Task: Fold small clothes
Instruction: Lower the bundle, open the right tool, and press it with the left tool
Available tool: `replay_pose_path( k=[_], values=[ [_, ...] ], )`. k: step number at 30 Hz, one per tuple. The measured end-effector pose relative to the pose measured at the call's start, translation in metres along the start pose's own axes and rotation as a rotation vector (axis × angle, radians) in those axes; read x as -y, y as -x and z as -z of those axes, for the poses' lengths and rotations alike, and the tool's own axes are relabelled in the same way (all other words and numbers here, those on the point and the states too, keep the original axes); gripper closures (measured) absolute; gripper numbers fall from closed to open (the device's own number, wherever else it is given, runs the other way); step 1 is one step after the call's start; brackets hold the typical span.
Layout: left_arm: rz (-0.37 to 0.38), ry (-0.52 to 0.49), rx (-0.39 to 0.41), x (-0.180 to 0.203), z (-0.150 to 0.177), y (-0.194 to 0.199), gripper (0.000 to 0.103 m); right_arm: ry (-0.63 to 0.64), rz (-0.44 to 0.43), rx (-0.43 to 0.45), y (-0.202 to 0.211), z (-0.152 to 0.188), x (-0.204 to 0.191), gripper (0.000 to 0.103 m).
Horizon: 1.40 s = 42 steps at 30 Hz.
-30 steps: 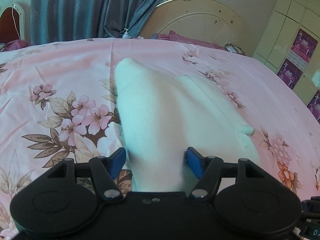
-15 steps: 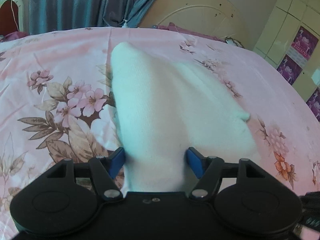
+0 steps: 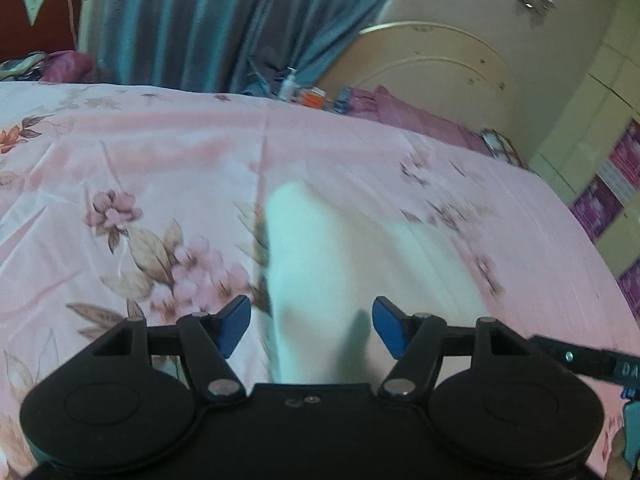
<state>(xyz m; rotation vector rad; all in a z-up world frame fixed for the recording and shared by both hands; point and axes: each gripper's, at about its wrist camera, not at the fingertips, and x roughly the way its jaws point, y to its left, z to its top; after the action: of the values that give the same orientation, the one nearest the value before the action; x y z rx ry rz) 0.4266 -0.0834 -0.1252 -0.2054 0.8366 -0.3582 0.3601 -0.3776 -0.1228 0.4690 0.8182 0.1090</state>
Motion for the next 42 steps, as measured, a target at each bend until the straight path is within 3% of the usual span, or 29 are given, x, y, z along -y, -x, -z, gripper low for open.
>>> replay_pose_path(
  k=[9,11,15,17,21,27,31,35,42],
  values=[
    [0.018,0.126,0.011,-0.019,-0.021,-0.036,0.037,-0.101,-0.066,-0.066,-0.084,-0.048,0.013,0.044],
    [-0.004,0.115,-0.004,-0.020,-0.021,-0.045,0.035,-0.084,-0.071,-0.077,-0.091,-0.047,0.010,0.087],
    [-0.040,0.078,-0.007,-0.020,-0.019,-0.054,0.035,0.050,-0.012,-0.024,-0.084,-0.039,-0.002,0.096],
    [-0.055,0.033,0.017,-0.015,-0.016,-0.052,0.036,0.077,0.065,-0.014,-0.086,-0.032,0.003,0.097],
    [-0.079,0.010,0.034,-0.010,-0.018,-0.056,0.035,0.075,0.048,-0.039,-0.087,-0.031,0.011,0.097],
    [-0.100,-0.006,0.029,-0.006,-0.027,-0.065,0.035,0.144,0.045,0.090,-0.065,-0.051,-0.013,0.096],
    [-0.119,-0.021,0.018,-0.001,-0.027,-0.069,0.035,0.233,0.058,0.046,-0.092,-0.054,-0.035,0.096],
    [-0.135,-0.044,0.008,0.000,-0.027,-0.077,0.031,0.288,0.177,-0.022,-0.128,-0.044,-0.030,0.096],
    [-0.135,-0.022,0.007,-0.002,-0.029,-0.065,0.031,0.250,0.109,0.043,-0.102,-0.049,-0.032,0.096]
  ],
)
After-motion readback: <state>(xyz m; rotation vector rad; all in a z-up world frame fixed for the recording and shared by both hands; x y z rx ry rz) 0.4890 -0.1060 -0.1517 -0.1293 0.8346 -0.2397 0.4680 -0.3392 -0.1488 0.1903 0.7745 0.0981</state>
